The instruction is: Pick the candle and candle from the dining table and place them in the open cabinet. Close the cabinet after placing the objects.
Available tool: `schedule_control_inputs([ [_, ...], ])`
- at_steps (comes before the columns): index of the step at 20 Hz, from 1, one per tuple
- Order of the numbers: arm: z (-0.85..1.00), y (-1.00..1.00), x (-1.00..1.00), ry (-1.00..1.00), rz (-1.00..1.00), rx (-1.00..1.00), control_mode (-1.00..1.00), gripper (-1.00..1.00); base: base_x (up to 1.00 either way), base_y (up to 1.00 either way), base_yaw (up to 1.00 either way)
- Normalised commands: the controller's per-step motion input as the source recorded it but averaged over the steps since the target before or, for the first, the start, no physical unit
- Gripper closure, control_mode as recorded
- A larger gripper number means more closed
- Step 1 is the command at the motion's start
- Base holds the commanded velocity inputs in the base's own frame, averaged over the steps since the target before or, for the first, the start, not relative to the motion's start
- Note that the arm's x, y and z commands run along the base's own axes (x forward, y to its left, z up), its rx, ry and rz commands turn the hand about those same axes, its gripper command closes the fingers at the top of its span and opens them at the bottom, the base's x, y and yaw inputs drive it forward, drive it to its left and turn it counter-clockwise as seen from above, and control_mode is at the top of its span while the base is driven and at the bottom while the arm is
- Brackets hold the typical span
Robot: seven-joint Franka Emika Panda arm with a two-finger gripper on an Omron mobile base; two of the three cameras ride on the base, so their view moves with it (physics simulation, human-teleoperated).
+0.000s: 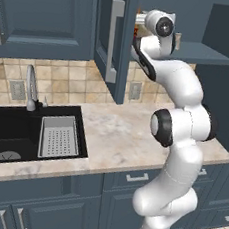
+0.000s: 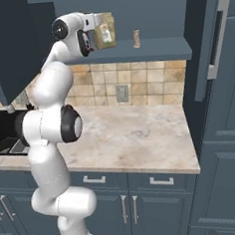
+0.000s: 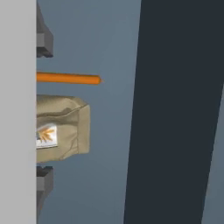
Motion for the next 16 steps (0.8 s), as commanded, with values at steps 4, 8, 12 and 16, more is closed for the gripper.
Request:
schedule_control_inputs([
  [4, -0.08, -0.63, -0.98, 0.01, 0.02, 0.00, -1.00, -1.00, 0.00, 0.00, 0.00],
  [8, -0.25, -0.87, -1.00, 0.00, 0.06, 0.00, -1.00, -1.00, 0.00, 0.00, 0.00],
  [12, -0.20, -0.70, -1.00, 0.00, 0.07, 0.00, -1.00, -1.00, 0.00, 0.00, 0.00],
  [16, -0.02, -0.56, -1.00, 0.00, 0.03, 0.00, -1.00, -1.00, 0.00, 0.00, 0.00],
])
